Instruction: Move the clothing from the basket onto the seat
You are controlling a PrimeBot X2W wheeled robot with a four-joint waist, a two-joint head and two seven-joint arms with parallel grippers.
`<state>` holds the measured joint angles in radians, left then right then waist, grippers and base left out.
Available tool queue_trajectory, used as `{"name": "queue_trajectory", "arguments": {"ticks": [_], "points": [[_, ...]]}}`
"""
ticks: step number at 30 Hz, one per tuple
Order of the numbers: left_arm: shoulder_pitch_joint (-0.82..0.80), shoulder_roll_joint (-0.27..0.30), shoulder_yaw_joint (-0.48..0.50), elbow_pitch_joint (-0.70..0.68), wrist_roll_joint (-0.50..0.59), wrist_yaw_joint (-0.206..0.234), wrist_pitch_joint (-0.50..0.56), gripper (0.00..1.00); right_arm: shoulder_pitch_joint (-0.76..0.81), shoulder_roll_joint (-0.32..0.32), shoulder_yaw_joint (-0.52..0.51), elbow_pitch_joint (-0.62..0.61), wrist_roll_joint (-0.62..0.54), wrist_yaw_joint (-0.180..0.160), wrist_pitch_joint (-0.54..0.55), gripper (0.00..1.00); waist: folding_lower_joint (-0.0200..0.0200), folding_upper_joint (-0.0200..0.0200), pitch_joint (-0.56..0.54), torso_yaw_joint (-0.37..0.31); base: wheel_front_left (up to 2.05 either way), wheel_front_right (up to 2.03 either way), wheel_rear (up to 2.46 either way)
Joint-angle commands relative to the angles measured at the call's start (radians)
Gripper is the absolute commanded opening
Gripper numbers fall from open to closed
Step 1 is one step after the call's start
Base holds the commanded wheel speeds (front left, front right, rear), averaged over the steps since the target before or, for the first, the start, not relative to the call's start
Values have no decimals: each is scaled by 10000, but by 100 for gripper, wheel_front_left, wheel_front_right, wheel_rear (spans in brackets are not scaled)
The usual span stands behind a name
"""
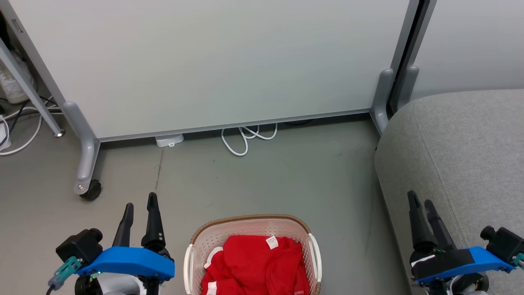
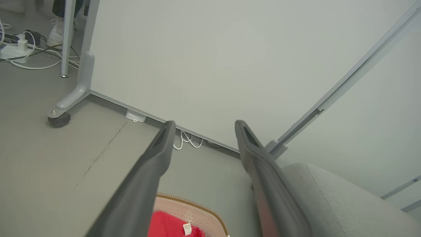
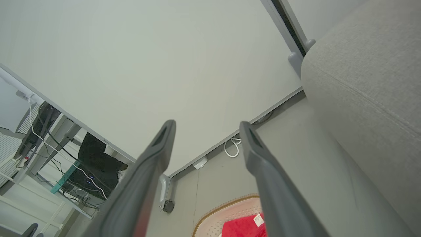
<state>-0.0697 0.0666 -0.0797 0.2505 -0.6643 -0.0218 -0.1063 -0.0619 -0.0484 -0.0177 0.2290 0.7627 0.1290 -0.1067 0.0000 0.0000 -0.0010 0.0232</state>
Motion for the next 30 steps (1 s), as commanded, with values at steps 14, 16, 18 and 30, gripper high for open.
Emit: {"name": "queue_trajectory", "arguments": {"ticks": [14, 16, 18, 30], "points": [[-310, 200, -477, -16, 1820, 239, -468, 100, -3, -22, 143, -123, -1674, 18, -462, 100, 0, 0, -25, 93, 0, 0, 0], [-305, 213, -515, -12, 2024, 256, -515, 100, 3, -23, 170, -126, -1894, 18, -503, 100, 0, 0, -30, 102, 0, 0, 0], [-298, 225, -540, -5, 2225, 297, -567, 100, 9, -23, 186, -119, -2107, 19, -570, 100, 0, 0, -32, 113, 0, 0, 0], [-331, 267, -831, 159, 3365, 244, -849, 100, 37, -26, 300, -95, -3322, 22, -847, 100, 0, 0, -73, 205, 0, 0, 0]]}}
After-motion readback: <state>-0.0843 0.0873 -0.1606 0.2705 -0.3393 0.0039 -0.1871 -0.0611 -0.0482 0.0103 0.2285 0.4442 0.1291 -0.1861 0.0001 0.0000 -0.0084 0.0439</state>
